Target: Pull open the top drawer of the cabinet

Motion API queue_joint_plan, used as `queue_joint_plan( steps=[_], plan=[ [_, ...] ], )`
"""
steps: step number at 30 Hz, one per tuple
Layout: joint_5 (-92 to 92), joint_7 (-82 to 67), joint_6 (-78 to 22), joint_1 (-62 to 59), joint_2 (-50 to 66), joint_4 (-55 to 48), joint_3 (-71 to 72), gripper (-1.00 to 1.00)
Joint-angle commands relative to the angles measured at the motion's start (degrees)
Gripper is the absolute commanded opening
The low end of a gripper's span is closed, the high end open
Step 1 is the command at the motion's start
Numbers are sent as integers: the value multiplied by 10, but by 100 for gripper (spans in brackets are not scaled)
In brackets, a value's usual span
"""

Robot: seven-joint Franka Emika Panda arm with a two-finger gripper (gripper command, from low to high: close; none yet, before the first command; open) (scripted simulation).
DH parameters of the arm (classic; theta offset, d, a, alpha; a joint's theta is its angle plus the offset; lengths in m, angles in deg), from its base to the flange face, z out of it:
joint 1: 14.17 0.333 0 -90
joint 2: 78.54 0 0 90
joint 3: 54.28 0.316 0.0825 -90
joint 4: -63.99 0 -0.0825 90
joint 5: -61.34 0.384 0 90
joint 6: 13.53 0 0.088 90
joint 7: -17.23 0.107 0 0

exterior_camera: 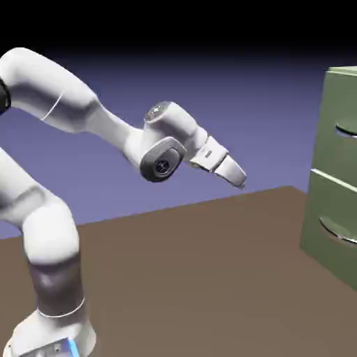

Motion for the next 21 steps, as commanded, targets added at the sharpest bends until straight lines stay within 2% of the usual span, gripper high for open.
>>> queue_joint_plan(
  steps=[1,21],
  plan=[
    [25,3,-6,9,18,-9,-16,0],
    [523,60,-124,196,384,-188,-332,0]
  ],
)
